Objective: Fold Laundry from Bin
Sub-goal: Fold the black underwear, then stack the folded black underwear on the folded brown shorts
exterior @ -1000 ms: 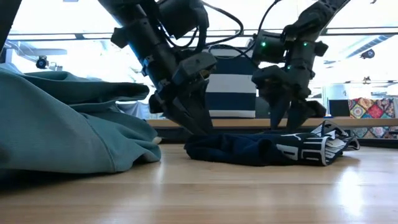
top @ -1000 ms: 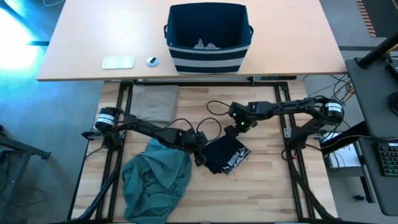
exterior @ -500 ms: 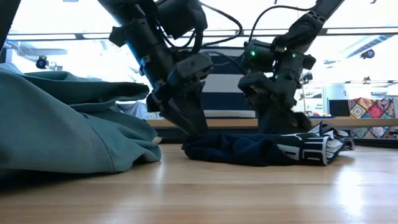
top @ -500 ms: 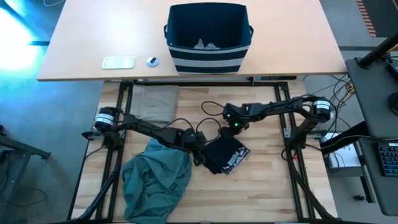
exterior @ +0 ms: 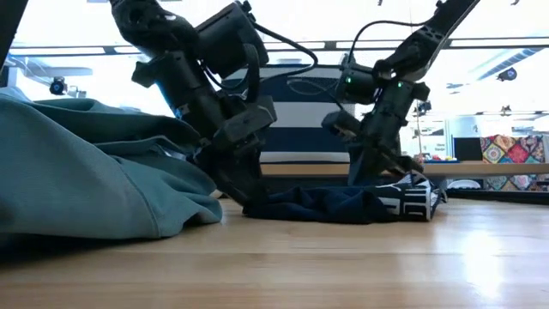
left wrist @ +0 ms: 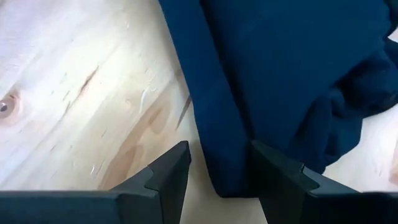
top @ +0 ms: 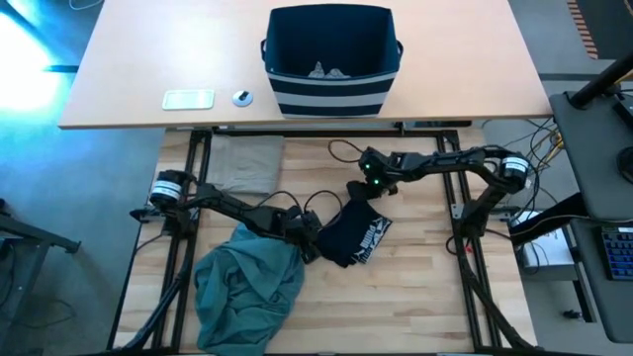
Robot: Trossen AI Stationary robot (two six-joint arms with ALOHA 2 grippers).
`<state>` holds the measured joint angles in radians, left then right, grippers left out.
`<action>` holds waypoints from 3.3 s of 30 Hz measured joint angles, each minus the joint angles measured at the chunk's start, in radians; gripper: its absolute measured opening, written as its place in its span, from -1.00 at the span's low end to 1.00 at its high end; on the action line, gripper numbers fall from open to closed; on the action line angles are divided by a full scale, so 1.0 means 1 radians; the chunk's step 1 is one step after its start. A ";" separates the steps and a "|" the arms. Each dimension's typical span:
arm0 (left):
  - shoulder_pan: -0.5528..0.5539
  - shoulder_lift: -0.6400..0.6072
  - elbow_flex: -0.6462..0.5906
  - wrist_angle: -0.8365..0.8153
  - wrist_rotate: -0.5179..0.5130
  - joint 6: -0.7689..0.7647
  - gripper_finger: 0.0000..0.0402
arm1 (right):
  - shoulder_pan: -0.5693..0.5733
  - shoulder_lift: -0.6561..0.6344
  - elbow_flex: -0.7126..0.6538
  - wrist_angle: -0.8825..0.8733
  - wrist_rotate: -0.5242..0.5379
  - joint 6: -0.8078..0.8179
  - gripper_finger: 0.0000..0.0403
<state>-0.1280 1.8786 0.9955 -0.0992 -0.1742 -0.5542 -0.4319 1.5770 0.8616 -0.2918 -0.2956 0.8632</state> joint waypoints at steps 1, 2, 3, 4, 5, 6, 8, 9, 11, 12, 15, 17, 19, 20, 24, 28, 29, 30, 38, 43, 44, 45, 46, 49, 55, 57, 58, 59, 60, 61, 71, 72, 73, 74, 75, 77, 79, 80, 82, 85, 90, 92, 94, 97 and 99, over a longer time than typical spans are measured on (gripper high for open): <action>0.000 0.000 0.000 -0.001 -0.001 -0.003 -0.23 | -0.004 0.009 0.000 0.002 0.000 -0.011 -0.84; 0.003 -0.001 0.002 -0.007 -0.001 -0.005 -0.23 | -0.006 0.016 0.000 0.004 0.000 -0.022 -0.79; 0.004 -0.007 0.007 -0.024 -0.001 -0.007 -0.23 | -0.007 0.017 0.000 0.004 0.000 -0.039 -0.73; 0.007 -0.015 0.011 -0.041 -0.001 -0.009 -0.23 | -0.007 0.017 -0.001 0.004 0.000 -0.053 -0.66; 0.010 -0.028 0.015 -0.059 -0.001 -0.008 -0.23 | -0.007 0.011 -0.001 0.005 0.000 -0.072 -0.60; 0.013 -0.046 0.019 -0.074 -0.001 -0.007 -0.23 | -0.007 0.001 -0.001 0.005 0.001 -0.092 -0.53; 0.022 -0.093 0.024 -0.081 -0.005 -0.003 -0.23 | -0.007 -0.034 -0.002 0.004 0.004 -0.137 -0.39; 0.027 -0.119 0.023 -0.085 -0.017 -0.003 -0.23 | -0.007 -0.058 -0.002 0.002 0.004 -0.163 -0.32; 0.041 -0.163 0.016 -0.086 -0.038 -0.027 -0.23 | 0.003 -0.107 -0.002 -0.006 0.009 -0.213 -0.20; 0.052 -0.178 0.011 -0.086 -0.043 -0.054 -0.23 | 0.009 -0.136 -0.002 -0.016 0.010 -0.236 -0.14; 0.106 -0.193 0.008 -0.083 0.030 -0.135 -0.17 | 0.035 -0.211 -0.002 -0.037 0.034 -0.289 0.00; 0.139 -0.175 0.008 -0.064 0.106 -0.158 -0.10 | 0.053 -0.249 -0.002 -0.042 0.052 -0.341 0.07; 0.167 -0.139 0.008 -0.053 0.175 -0.176 0.00 | 0.067 -0.275 -0.002 -0.044 0.056 -0.406 0.13; 0.180 -0.118 0.008 -0.053 0.212 -0.190 0.05 | 0.075 -0.282 -0.002 -0.050 0.054 -0.442 0.16; 0.210 -0.035 0.008 -0.058 0.348 -0.241 0.22 | 0.105 -0.296 -0.001 -0.048 0.050 -0.669 0.23; 0.201 -0.004 0.012 -0.040 0.377 -0.253 0.25 | 0.114 -0.239 0.040 -0.096 -0.013 -0.932 0.24; 0.197 -0.003 0.012 -0.032 0.382 -0.263 0.23 | 0.114 -0.206 0.062 -0.120 -0.019 -0.986 0.24; 0.193 -0.001 0.013 -0.020 0.388 -0.275 0.21 | 0.113 -0.172 0.087 -0.151 -0.018 -1.041 0.24; 0.198 0.041 0.025 0.076 0.369 -0.442 -0.09 | 0.106 0.034 0.321 -0.329 -0.019 -1.313 0.15; 0.209 0.133 0.092 0.092 0.356 -0.435 -0.13 | 0.094 0.025 0.393 -0.425 -0.019 -1.356 0.10; 0.209 0.152 0.115 0.092 0.356 -0.416 -0.15 | 0.089 0.013 0.399 -0.442 -0.019 -1.356 0.09; 0.207 0.169 0.139 0.089 0.356 -0.404 -0.19 | 0.084 -0.002 0.404 -0.465 -0.019 -1.355 0.09; 0.206 0.182 0.163 0.075 0.354 -0.397 -0.26 | 0.077 -0.017 0.408 -0.490 -0.019 -1.354 0.09; 0.213 0.197 0.238 -0.019 0.324 -0.375 -0.64 | 0.057 -0.074 0.406 -0.544 -0.019 -1.347 0.09; 0.275 0.184 0.381 -0.364 0.264 -0.296 -0.88 | 0.023 -0.202 0.371 -0.590 -0.019 -1.324 0.09; 0.287 0.181 0.431 -0.519 0.249 -0.289 -0.87 | 0.014 -0.234 0.357 -0.589 -0.019 -1.302 0.09; 0.292 0.180 0.459 -0.601 0.251 -0.275 -0.87 | 0.012 -0.247 0.350 -0.587 -0.019 -1.283 0.09; 0.293 0.178 0.487 -0.679 0.262 -0.250 -0.86 | 0.009 -0.259 0.342 -0.587 -0.019 -1.266 0.09; 0.292 0.176 0.510 -0.747 0.272 -0.225 -0.84 | 0.008 -0.271 0.334 -0.587 -0.019 -1.248 0.09; 0.292 0.174 0.529 -0.802 0.276 -0.201 -0.81 | 0.008 -0.282 0.325 -0.586 -0.018 -1.238 0.09; 0.408 0.179 0.579 -0.859 0.301 -0.065 0.07 | 0.008 -0.337 0.214 -0.576 -0.019 -1.119 0.09; 0.426 0.183 0.579 -0.850 0.311 -0.048 0.17 | 0.008 -0.338 0.203 -0.575 -0.019 -1.110 0.09; 0.443 0.192 0.579 -0.839 0.324 -0.026 0.25 | 0.008 -0.338 0.193 -0.570 -0.019 -1.097 0.09; 0.460 0.202 0.579 -0.819 0.342 -0.003 0.33 | 0.008 -0.338 0.183 -0.558 -0.019 -1.085 0.09; 0.472 0.214 0.579 -0.795 0.361 0.014 0.38 | 0.008 -0.339 0.177 -0.547 -0.019 -1.071 0.09; 0.485 0.245 0.579 -0.754 0.397 0.039 0.44 | 0.008 -0.339 0.165 -0.527 -0.019 -1.036 0.09; 0.484 0.274 0.580 -0.740 0.427 0.061 0.46 | 0.008 -0.339 0.162 -0.511 -0.019 -1.007 0.09; 0.483 0.282 0.581 -0.732 0.433 0.068 0.45 | 0.008 -0.339 0.162 -0.502 -0.018 -0.993 0.09; 0.474 0.300 0.583 -0.731 0.432 0.074 0.42 | 0.008 -0.339 0.162 -0.482 -0.019 -0.979 0.09; 0.456 0.299 0.581 -0.686 0.436 0.069 0.33 | 0.008 -0.339 0.162 -0.464 -0.018 -0.966 0.09; 0.425 0.294 0.579 -0.615 0.436 -0.007 0.13 | 0.008 -0.337 0.162 -0.451 -0.018 -0.948 0.09; 0.417 0.295 0.569 -0.599 0.422 -0.040 0.06 | 0.008 -0.337 0.161 -0.450 -0.018 -0.940 0.09; 0.410 0.294 0.557 -0.585 0.408 -0.063 0.01 | 0.008 -0.337 0.161 -0.450 -0.018 -0.937 0.09; 0.403 0.294 0.539 -0.573 0.404 -0.084 -0.03 | 0.008 -0.337 0.161 -0.450 -0.018 -0.928 0.09; 0.395 0.294 0.536 -0.567 0.401 -0.073 -0.06 | 0.008 -0.337 0.161 -0.450 -0.018 -0.928 0.09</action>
<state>0.2669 2.1723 1.5312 -0.6657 0.2263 -0.6269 -0.4240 1.2400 1.0229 -0.7422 -0.3134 -0.0646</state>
